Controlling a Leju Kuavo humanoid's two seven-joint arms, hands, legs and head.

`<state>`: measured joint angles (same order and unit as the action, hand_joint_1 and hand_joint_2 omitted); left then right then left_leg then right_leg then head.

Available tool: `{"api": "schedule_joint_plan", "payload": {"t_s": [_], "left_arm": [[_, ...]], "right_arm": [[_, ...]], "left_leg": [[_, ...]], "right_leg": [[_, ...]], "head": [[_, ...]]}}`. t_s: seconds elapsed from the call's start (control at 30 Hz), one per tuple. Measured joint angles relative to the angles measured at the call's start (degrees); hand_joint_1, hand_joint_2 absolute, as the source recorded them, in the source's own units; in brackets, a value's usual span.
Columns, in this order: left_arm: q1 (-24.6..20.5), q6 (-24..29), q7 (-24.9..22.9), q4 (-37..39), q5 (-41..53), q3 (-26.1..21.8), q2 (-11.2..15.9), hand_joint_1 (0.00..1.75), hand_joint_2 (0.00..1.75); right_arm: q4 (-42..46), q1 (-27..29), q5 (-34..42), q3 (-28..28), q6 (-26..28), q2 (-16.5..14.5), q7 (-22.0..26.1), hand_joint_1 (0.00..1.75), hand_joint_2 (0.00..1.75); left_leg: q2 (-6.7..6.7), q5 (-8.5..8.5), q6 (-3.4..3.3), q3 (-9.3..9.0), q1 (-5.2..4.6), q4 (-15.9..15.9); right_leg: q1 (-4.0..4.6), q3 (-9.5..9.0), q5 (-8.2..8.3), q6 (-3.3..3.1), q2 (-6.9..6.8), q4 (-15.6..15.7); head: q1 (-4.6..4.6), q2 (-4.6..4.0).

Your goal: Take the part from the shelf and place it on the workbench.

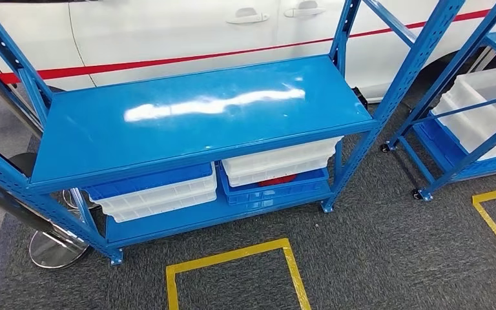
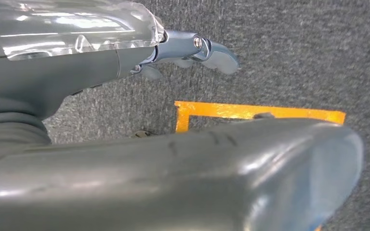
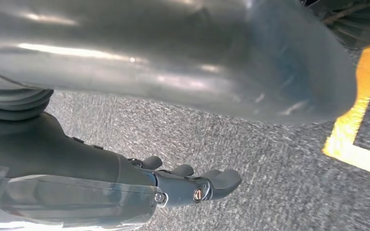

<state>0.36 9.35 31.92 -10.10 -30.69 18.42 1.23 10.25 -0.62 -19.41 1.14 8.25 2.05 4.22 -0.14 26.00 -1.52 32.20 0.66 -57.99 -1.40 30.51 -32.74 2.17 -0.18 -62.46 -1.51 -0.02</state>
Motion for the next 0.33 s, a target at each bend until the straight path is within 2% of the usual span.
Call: {"api": "schedule_joint_plan", "payload": {"t_s": [0.07,0.1,0.13,0.17,0.23,0.27,0.3,0.33], "left_arm": [[-0.01,-0.04,0.11,0.00,-0.01,0.01,0.02,0.00,0.00],[0.00,-0.04,0.17,0.00,-0.01,0.01,0.03,0.00,0.00],[0.00,-0.04,0.24,0.00,-0.01,0.01,0.04,0.00,0.00],[0.00,-0.04,0.28,0.00,0.00,0.02,0.04,0.00,0.00],[-0.04,-0.03,0.32,0.00,0.00,0.04,0.02,0.00,0.00],[-0.12,-0.02,0.32,0.00,-0.02,0.07,-0.01,0.00,0.00],[-0.19,0.01,0.32,0.00,-0.12,0.08,-0.04,0.00,0.00],[-0.24,0.03,0.32,0.00,-0.16,0.09,-0.06,0.00,0.00]], "right_arm": [[0.00,0.00,-0.07,-0.01,-0.01,0.00,0.00,0.00,0.00],[0.00,0.03,-0.36,0.00,0.08,0.00,0.00,0.00,0.00],[0.00,0.08,-0.76,0.03,0.17,0.00,-0.01,0.00,0.00],[0.00,0.14,-1.20,0.07,0.25,0.00,-0.08,0.00,0.00],[-0.01,0.27,-1.85,0.14,0.26,0.03,-0.37,0.00,0.00],[-0.04,0.33,-2.03,0.16,0.24,0.08,-0.55,0.00,0.00],[-0.08,0.33,-2.17,0.19,0.24,0.12,-0.66,0.00,0.00],[-0.10,0.35,-2.24,0.20,0.24,0.16,-0.69,0.00,0.00]], "left_leg": [[-0.11,0.17,-0.42,-0.13,-0.17,0.06],[-0.30,0.27,-0.51,-0.20,-0.27,0.05],[-0.61,0.38,-0.55,-0.34,-0.38,0.03],[-0.98,0.49,-0.53,-0.53,-0.45,0.00],[-1.83,0.76,-0.34,-0.95,-0.51,-0.06],[-2.19,0.91,-0.15,-1.05,-0.61,-0.17],[-2.54,1.00,0.11,-1.03,-0.63,-0.20],[-2.69,1.04,0.23,-0.98,-0.65,-0.25]], "right_leg": [[0.06,4.28,-3.27,0.14,0.04,-7.70],[0.08,6.22,-3.99,0.18,0.06,-10.78],[0.08,7.26,-3.50,0.14,0.08,-11.90],[0.09,7.14,-1.86,0.00,0.13,-10.73],[0.19,4.41,2.91,-0.63,1.24,-3.45],[0.26,2.98,4.48,-0.93,2.10,0.12],[0.36,2.02,5.32,-1.15,2.74,2.51],[0.41,1.66,5.43,-1.27,3.25,3.50]], "head": [[0.01,-0.01],[0.02,-0.01],[0.02,-0.01],[0.02,-0.01],[0.02,-0.01],[0.02,-0.01],[0.01,-0.01],[0.01,-0.01]]}}
